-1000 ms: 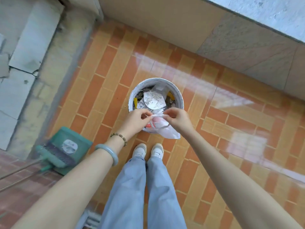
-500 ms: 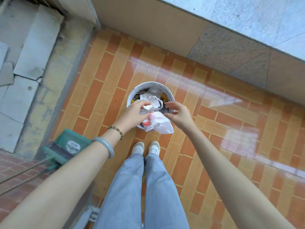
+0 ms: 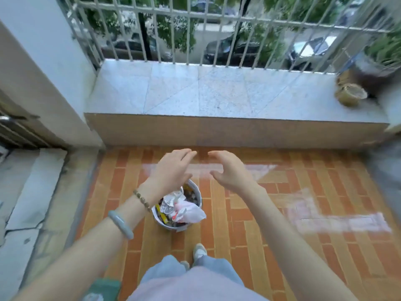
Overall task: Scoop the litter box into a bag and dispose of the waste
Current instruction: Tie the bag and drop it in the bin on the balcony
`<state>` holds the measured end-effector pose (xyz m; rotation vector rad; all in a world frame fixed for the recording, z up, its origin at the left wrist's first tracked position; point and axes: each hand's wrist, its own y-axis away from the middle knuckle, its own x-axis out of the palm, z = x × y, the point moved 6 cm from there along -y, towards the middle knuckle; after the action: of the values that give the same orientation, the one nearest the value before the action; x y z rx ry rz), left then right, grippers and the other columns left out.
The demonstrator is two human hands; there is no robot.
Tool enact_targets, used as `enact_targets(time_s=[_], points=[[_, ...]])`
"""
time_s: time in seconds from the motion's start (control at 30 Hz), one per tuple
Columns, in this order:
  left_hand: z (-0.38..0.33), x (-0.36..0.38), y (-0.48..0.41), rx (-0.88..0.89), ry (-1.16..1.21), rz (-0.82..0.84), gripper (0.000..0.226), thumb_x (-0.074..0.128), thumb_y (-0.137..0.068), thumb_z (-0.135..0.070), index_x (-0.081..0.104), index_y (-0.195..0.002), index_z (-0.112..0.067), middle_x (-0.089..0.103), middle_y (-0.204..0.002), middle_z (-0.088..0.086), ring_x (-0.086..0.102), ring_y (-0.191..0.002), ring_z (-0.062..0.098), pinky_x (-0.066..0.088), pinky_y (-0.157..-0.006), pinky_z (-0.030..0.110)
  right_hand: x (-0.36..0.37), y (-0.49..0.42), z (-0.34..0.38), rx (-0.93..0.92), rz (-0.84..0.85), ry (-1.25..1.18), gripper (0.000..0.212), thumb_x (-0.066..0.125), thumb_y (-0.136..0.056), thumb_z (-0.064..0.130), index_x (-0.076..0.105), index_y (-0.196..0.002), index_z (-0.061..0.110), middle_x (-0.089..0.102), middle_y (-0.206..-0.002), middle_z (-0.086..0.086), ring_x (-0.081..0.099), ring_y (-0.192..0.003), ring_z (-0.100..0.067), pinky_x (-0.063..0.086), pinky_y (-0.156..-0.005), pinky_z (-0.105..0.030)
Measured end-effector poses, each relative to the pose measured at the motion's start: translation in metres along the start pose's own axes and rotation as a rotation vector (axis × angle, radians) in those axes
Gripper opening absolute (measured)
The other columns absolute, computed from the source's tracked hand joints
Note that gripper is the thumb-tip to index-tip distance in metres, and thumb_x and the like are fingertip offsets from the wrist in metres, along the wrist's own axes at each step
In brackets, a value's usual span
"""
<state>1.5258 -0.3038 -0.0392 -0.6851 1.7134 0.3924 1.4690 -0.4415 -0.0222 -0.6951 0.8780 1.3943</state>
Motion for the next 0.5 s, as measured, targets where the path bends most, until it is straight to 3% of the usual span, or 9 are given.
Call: enact_targets(time_s=[0.13, 0.33, 0.5], points=[[-0.058, -0.042, -0.023, 0.280, -0.086, -0.091, 0.067, 0.087, -0.055, -0.019, 0.064, -0.116, -0.003, 0.066, -0.112, 0.014, 0.066, -0.097, 0.030, 0.053, -0.080, 0.037, -0.056, 0.057, 0.001, 0.110, -0.197, 0.102, 0.053, 0.060, -0.083, 0.011, 0.046, -0.133, 0.012, 0.051, -0.132, -0.007, 0.046, -0.120, -0.026, 0.038, -0.099, -0.033], [-0.163, -0.058, -0.020, 0.664, -0.076, -0.124, 0.067, 0.086, -0.061, -0.027, 0.061, -0.120, -0.008, 0.065, -0.116, 0.010, 0.065, -0.100, 0.028, 0.052, -0.083, 0.037, -0.085, 0.171, -0.011, 0.429, -0.444, 0.197, 0.051, 0.057, -0.086, 0.014, 0.044, -0.135, 0.016, 0.051, -0.133, -0.003, 0.046, -0.121, -0.023, 0.037, -0.099, -0.030], [-0.266, -0.043, 0.019, 0.978, -0.028, -0.083, 0.068, 0.084, -0.063, -0.032, 0.060, -0.121, -0.006, 0.065, -0.118, 0.012, 0.065, -0.102, 0.030, 0.053, -0.084, 0.040, -0.077, 0.292, -0.015, 0.777, -0.568, 0.270, 0.054, 0.059, -0.086, 0.020, 0.041, -0.137, 0.018, 0.049, -0.136, -0.005, 0.042, -0.127, -0.026, 0.037, -0.104, -0.037]])
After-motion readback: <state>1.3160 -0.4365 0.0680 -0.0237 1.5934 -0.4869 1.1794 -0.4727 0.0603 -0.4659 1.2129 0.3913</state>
